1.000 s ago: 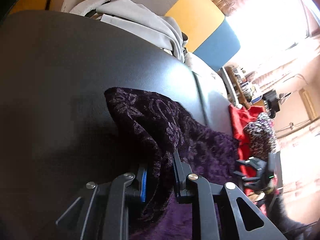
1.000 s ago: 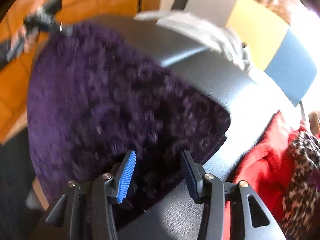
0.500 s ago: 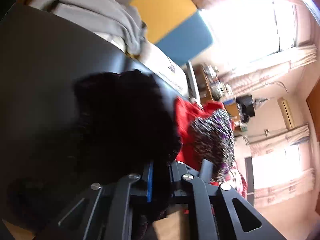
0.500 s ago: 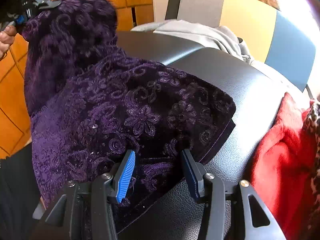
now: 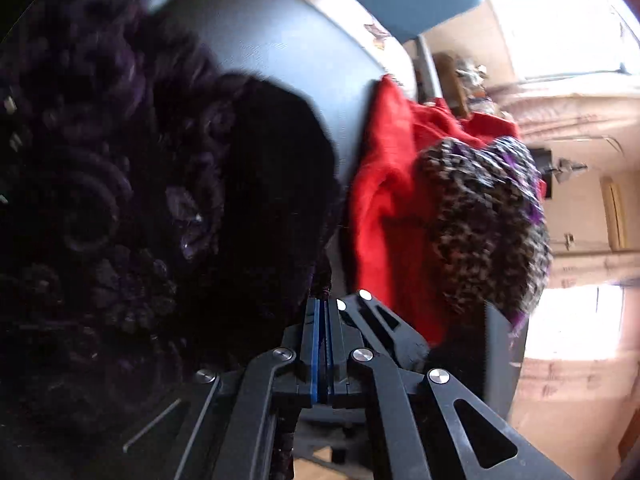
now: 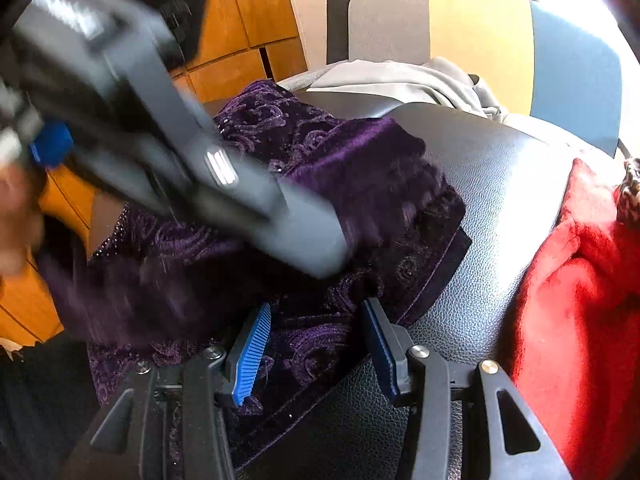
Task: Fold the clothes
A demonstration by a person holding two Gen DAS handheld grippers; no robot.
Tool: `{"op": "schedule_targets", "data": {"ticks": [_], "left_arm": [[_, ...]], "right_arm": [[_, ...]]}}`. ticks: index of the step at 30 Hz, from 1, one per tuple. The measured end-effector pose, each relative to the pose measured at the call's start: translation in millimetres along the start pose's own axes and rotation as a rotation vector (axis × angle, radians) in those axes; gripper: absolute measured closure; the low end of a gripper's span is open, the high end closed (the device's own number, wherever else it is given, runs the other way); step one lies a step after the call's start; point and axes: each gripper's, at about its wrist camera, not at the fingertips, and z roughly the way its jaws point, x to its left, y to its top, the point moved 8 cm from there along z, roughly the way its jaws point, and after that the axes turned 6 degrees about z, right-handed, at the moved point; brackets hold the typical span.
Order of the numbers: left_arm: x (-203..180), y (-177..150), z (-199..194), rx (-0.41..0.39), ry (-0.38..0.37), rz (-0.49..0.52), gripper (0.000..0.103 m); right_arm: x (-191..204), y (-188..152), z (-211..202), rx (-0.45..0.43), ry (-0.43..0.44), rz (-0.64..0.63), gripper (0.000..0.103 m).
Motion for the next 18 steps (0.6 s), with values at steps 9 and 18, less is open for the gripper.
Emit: {"op": "schedule_targets", "data": {"ticks": [9, 18], "left_arm": [[-35, -12, -32, 0.04, -0.079, 0.044, 0.059], [69, -6, -193, -0.318, 0.111, 0.14, 0.033]], "right_arm": [[-7, -5, -13, -0.001, -0.029, -0.003, 0.052], [28, -29, -95, 0.022, -0.035, -0.029, 0.052]]}}
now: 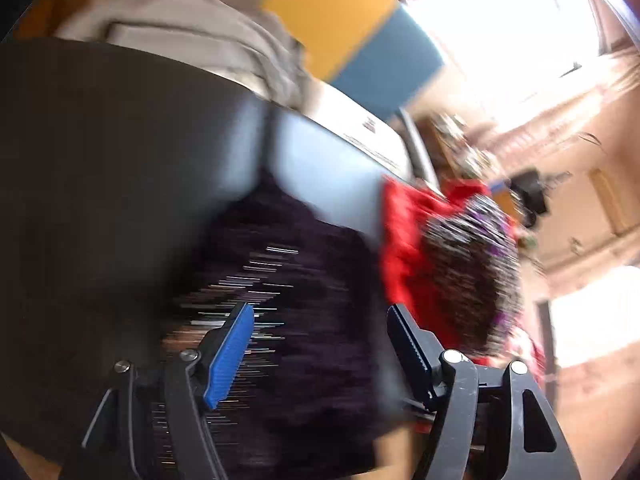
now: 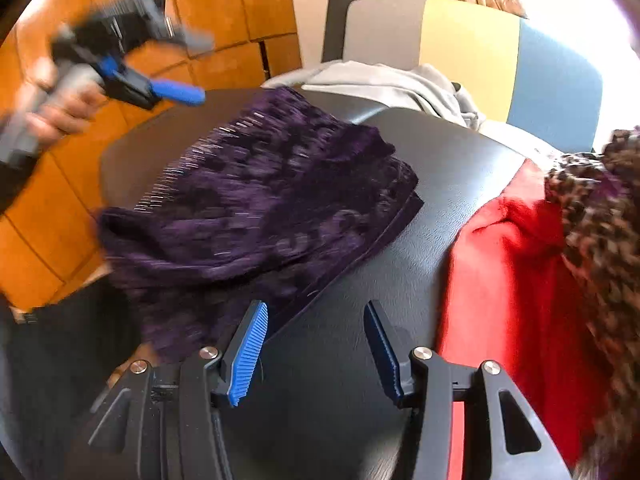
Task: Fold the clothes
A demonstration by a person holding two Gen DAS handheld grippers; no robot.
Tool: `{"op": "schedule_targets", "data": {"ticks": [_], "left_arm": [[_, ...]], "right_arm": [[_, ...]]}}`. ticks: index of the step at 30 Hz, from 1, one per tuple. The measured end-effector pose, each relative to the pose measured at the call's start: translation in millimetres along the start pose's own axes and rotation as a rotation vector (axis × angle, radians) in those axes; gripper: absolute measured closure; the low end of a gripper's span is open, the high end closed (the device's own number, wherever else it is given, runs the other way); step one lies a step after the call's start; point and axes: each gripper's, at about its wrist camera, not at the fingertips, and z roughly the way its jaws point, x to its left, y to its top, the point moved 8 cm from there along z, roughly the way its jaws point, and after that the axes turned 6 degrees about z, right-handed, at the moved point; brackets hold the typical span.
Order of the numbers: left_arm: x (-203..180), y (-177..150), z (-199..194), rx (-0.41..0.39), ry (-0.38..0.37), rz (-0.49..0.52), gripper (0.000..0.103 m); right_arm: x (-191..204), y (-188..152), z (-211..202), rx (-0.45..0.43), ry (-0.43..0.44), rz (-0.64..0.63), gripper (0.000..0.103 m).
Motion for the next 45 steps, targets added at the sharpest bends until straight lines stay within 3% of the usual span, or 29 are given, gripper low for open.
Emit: {"op": "schedule_targets", "data": {"ticks": [5, 7, 10, 12, 14, 15, 19, 22, 26, 28, 31, 33, 36, 38, 41, 45], "left_arm": [[63, -40, -20, -0.03, 0.061, -0.072, 0.033], [71, -58, -20, -0.031, 0.069, -0.063, 0.033], [70, -80, -19, -0.026, 0.041, -0.026, 0.032], [65, -92, -16, -0.021, 0.017, 0.015, 0.032], [52, -96, -16, -0.032, 0.007, 0.094, 0.032], [43, -99, -16, -0.041, 0.003, 0.144, 0.031], [9, -112, -23, -0.082, -0.027, 0.358, 0.02], [-9, -123, -7, -0.058, -0.058, 0.447, 0.016], [-22, -133, 26, 0.011, -0.075, 0.475, 0.016], [-25, -139, 38, 0.035, -0.024, 0.518, 0.016], [-33, -147, 45, 0.046, -0.021, 0.552, 0.017], [-40, -154, 46, 0.044, -0.043, 0.578, 0.017], [-44, -160, 54, 0.051, -0.049, 0.584, 0.017], [-45, -161, 58, 0.053, -0.055, 0.559, 0.017], [-53, -166, 55, 0.043, -0.093, 0.559, 0.017], [-62, -176, 57, 0.056, -0.106, 0.642, 0.016]], "right_arm": [[87, 27, -2, -0.011, 0.213, -0.006, 0.051], [116, 23, 10, 0.044, 0.253, -0.015, 0.051], [137, 14, 39, 0.122, 0.218, -0.038, 0.051], [137, 7, 57, 0.171, 0.163, -0.034, 0.059], [127, -4, 77, 0.226, 0.094, 0.002, 0.089], [121, -8, 84, 0.241, 0.084, 0.042, 0.09], [111, -21, 49, 0.172, 0.133, 0.215, 0.095], [106, -48, 22, 0.14, 0.119, 0.301, 0.098], [88, -94, 39, 0.212, 0.049, 0.39, 0.098], [86, -102, 38, 0.201, 0.036, 0.409, 0.094], [74, -88, 9, 0.087, 0.066, 0.487, 0.089], [66, -69, -11, -0.009, 0.082, 0.508, 0.078], [52, -31, -25, -0.151, 0.128, 0.537, 0.076], [42, -8, -11, -0.185, 0.136, 0.552, 0.071], [25, 17, 27, -0.161, 0.114, 0.587, 0.071], [-3, 36, 59, -0.165, 0.077, 0.654, 0.07]]}}
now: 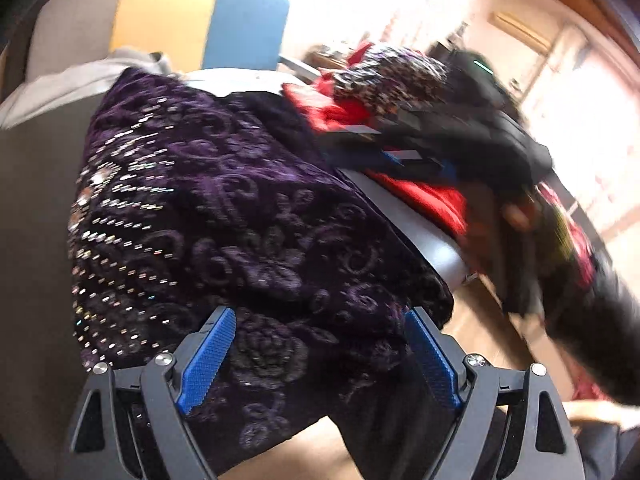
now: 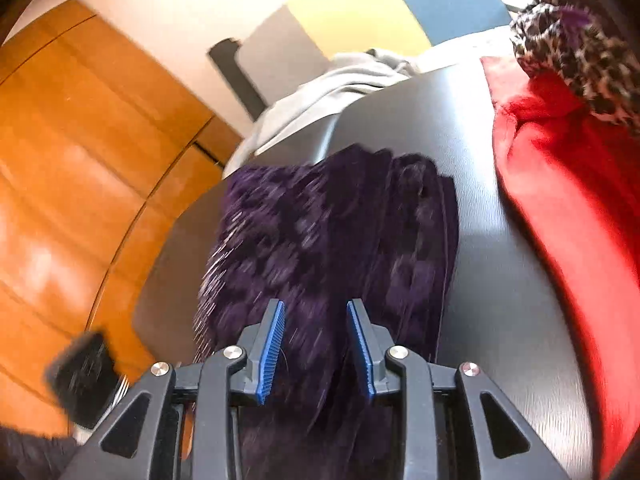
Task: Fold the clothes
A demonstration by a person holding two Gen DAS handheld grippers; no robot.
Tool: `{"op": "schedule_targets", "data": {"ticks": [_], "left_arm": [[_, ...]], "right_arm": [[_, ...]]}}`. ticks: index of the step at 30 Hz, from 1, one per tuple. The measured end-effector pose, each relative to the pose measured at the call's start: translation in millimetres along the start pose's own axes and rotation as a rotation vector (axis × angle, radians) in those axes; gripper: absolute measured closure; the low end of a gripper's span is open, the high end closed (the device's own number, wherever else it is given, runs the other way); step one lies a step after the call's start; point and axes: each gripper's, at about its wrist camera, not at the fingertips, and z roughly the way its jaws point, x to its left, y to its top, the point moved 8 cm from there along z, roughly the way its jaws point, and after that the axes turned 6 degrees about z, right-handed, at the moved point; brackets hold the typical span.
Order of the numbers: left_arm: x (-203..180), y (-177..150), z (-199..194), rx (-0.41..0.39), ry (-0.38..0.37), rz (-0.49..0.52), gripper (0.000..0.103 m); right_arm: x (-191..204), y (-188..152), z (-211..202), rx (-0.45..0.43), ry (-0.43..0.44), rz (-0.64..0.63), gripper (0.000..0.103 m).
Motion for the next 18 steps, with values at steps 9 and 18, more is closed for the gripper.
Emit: {"op": "schedule_targets", "data": {"ticks": [9, 18], "left_arm": [[-20, 1, 12, 0.0, -0.082, 0.062, 0.016], [-30, 16, 0, -0.079, -0.132, 0.053, 0.011]], "right_arm": [[-15, 19, 42, 0.038, 0.015, 0.078, 0.071], [36, 31, -24, -0.079, -0.03, -0.147, 0.099]]}}
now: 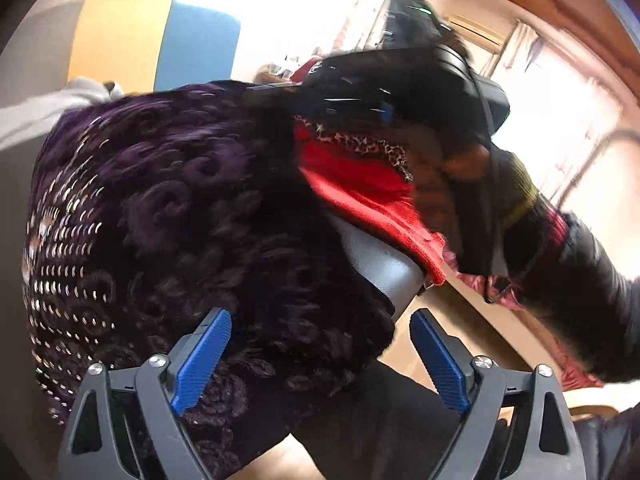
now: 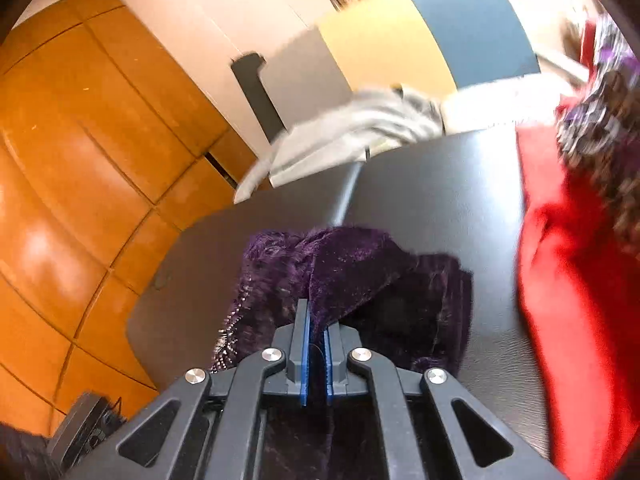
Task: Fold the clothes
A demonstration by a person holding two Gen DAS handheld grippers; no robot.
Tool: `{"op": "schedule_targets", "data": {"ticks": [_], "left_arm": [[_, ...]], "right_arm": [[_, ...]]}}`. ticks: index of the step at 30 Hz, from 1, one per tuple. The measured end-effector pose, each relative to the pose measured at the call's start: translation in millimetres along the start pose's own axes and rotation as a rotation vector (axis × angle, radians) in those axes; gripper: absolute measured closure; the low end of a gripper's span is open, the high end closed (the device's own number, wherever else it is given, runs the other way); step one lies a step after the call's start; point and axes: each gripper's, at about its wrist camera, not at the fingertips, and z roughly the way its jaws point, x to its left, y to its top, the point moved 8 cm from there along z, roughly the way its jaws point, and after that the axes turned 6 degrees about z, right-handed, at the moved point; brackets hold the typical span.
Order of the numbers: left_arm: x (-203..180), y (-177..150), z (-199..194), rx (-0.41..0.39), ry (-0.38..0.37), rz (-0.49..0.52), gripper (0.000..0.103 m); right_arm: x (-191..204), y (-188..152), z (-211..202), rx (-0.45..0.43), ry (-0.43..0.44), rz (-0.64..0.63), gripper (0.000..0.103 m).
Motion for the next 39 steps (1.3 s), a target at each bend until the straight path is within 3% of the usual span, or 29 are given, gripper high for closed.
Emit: {"op": "schedule_targets", "data": {"ticks": [3, 5, 7, 11, 15, 18, 22, 24, 26, 30, 31, 32, 36, 39], "left_arm": [[5, -8, 14, 0.057, -0.031, -0.038, 0.009], [4, -13, 25, 0.091, -0.023, -0.01, 0.007], [-2, -12, 28, 0.109, -0.028, 0.032, 0.006], [-21, -7, 20, 0.114, -0.214, -0.049, 0.006], [-19, -11, 14, 0.111, -0.238, -0.124, 0.006], [0, -4, -5, 0.047, -0.2, -0.17, 0.006], [44, 7, -30, -0.033, -0.092, -0.244, 0.006], [64, 7, -37, -0.052, -0.052, -0.29, 0.006], [75, 8, -38, -0.055, -0.037, -0.3, 0.006], [80, 15, -19, -0.043, 0.006, -0.282, 0.006], [78, 16, -17, -0.042, 0.017, -0.273, 0.006], [75, 16, -16, -0.037, 0.035, -0.255, 0.006], [69, 3, -25, -0.019, 0.045, -0.206, 0.004], [60, -15, -16, 0.045, 0.023, -0.162, 0.004]], "right_arm": [[-35, -20, 4, 0.035, -0.084, 0.059, 0.099], [-65, -40, 22, 0.081, -0.153, 0.096, 0.099], [-80, -50, 34, 0.086, -0.132, 0.141, 0.099], [-83, -41, 35, 0.053, -0.106, 0.162, 0.094], [-78, -34, 19, 0.046, -0.078, 0.169, 0.082], [-55, -50, -13, 0.082, 0.008, 0.132, 0.078], [-9, -103, -37, 0.217, 0.101, 0.051, 0.077], [4, -128, -40, 0.27, 0.106, 0.014, 0.077], [10, -153, -37, 0.307, 0.076, -0.024, 0.076], [9, -170, -19, 0.314, 0.039, -0.03, 0.076], [7, -168, -11, 0.298, 0.0, -0.042, 0.083], [4, -167, -4, 0.303, -0.031, -0.046, 0.096], [1, -161, -18, 0.314, -0.135, -0.126, 0.099], [-15, -166, -28, 0.338, -0.246, -0.168, 0.099]]}}
